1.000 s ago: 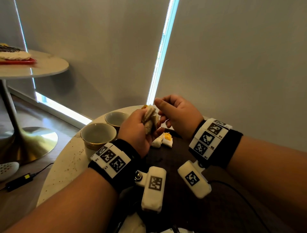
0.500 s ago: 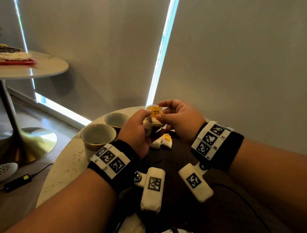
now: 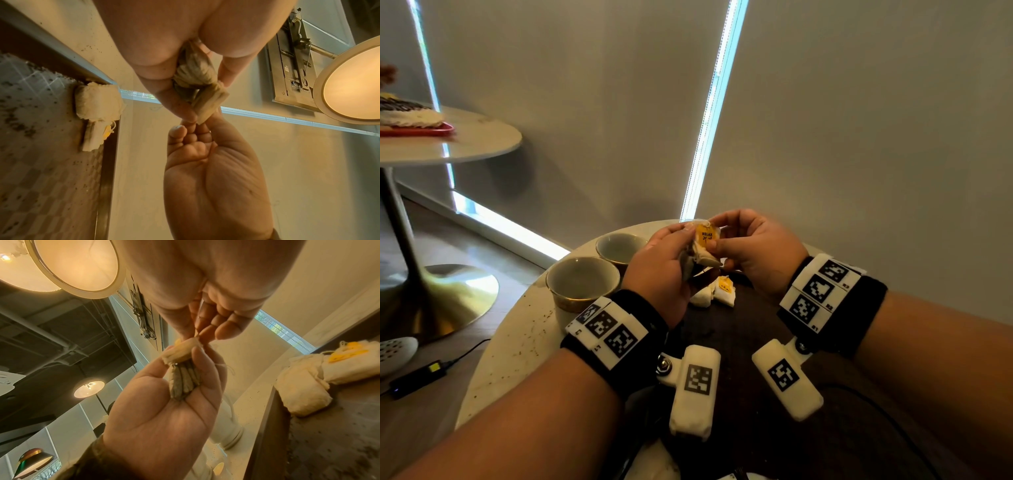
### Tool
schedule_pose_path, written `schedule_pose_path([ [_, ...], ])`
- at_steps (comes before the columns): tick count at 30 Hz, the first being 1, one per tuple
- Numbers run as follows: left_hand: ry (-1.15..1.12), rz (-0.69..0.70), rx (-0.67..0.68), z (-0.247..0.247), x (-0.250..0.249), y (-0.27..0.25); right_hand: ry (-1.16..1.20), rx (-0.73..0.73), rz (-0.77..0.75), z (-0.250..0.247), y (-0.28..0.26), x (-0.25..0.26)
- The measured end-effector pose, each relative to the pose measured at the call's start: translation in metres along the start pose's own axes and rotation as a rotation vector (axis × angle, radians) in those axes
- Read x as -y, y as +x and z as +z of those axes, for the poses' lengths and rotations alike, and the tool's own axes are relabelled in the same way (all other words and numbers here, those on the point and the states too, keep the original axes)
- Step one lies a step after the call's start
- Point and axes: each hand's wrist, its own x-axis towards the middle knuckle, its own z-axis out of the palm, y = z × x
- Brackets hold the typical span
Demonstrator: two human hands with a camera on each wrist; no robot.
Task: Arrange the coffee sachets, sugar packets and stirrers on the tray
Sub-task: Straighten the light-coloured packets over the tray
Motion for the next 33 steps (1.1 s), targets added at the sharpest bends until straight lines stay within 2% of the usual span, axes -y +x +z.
schedule_pose_path([
  [4, -0.068, -0.051, -0.045, 0.002, -0.002, 0.001, 0.032, -0.038, -0.01, -0.001, -0.002, -0.002],
  [8, -0.066, -0.034, -0.082, 0.003, -0.002, 0.003, 0.056, -0.07, -0.006, -0.002, -0.003, -0.002],
  [11, -0.06, -0.021, -0.043, 0.003, 0.0, 0.003, 0.082, -0.07, 0.01, -0.003, -0.003, -0.002],
  [14, -0.073, -0.036, -0.083, 0.002, -0.001, 0.004, 0.161, -0.091, 0.037, -0.006, -0.001, -0.002],
  [21, -0.08, -0.03, -0.126, 0.001, -0.001, 0.007, 0.202, -0.226, 0.073, -0.018, 0.007, -0.001],
  [27, -0.115, 0.005, -0.122, 0.001, -0.003, 0.008, 0.002, -0.314, 0.189, -0.035, 0.022, -0.017],
  [30, -0.118, 0.02, -0.123, 0.0, -0.003, 0.009, -0.172, -0.247, 0.344, -0.033, 0.025, -0.03],
  [33, -0.114, 0.026, -0.124, 0.0, -0.003, 0.009, -0.323, -0.115, 0.481, -0.026, 0.022, -0.035],
])
